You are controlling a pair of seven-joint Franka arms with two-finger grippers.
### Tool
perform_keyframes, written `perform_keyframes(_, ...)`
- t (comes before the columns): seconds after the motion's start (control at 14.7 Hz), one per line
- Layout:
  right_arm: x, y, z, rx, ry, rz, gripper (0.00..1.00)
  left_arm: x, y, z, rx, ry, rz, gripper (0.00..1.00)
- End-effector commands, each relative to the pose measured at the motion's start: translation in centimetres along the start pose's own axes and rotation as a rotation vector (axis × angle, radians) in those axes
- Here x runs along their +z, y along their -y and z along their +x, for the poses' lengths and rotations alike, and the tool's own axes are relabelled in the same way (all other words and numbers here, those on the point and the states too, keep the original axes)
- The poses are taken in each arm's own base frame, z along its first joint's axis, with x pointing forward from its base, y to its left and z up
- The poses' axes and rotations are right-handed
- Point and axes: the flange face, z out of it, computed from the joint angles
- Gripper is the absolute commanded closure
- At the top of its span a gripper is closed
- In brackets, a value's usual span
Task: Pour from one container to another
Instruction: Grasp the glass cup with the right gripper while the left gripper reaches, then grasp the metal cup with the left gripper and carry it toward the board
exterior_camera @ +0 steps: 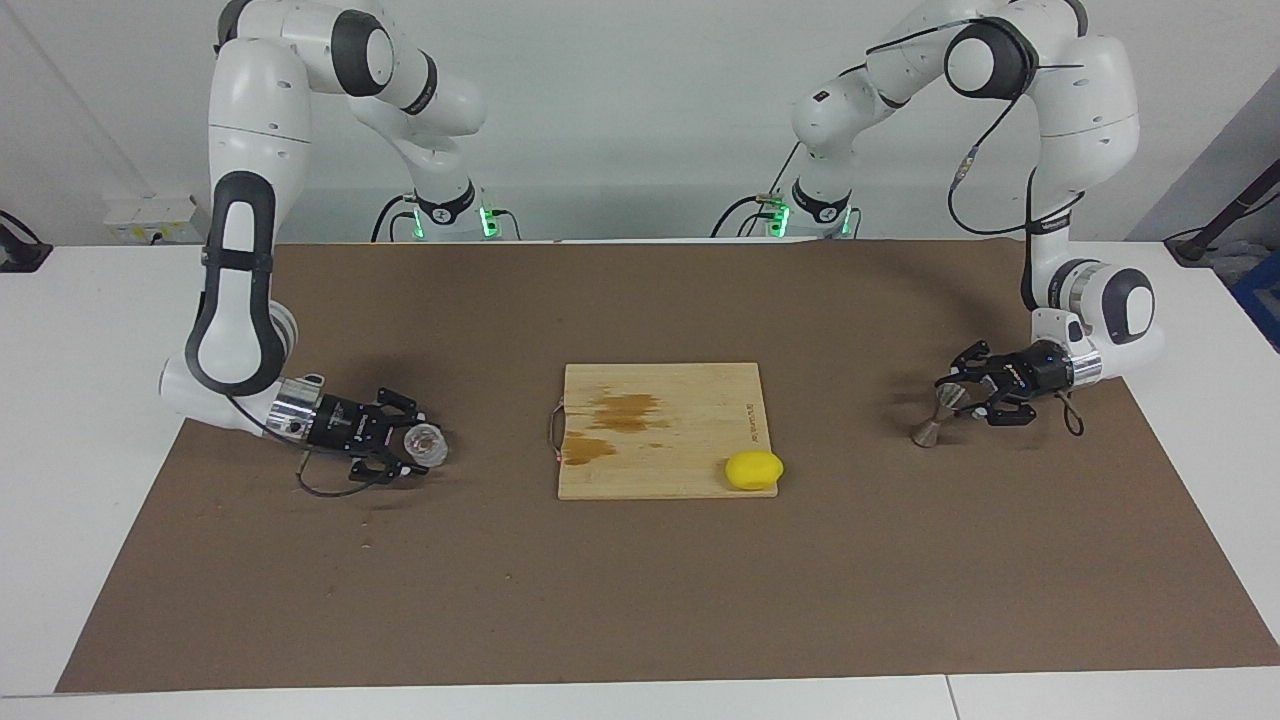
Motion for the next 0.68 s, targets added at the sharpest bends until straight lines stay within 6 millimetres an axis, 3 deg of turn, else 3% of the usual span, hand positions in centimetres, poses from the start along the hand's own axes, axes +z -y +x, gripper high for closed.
perform_keyframes(0.0, 0.2, 0.1, 0.2, -0.009, 0.021, 0.02, 0.35, 1.3, 0.8, 1.0, -0.038, -0.022, -0.018, 0.53)
perform_keyframes(0.14, 0.2, 0.1, 0.1, -0.024, 0.022, 0.02, 0.38, 3.3, 0.9, 1.5, -0.071, -0.037, -0.05, 0.53)
perform_keyframes(0.34, 0.4, -0.2, -0.1, -0.137, 0.037, -0.002, 0.71, 7.0, 0.8, 3.0, -0.102, -0.039, -0.103, 0.53)
perform_keyframes(0.61, 0.4, -0.3, -0.6, -0.194, 0.052, -0.019, 0.87, 11.9, 0.4, 5.0, -0.078, -0.048, -0.169, 0.53)
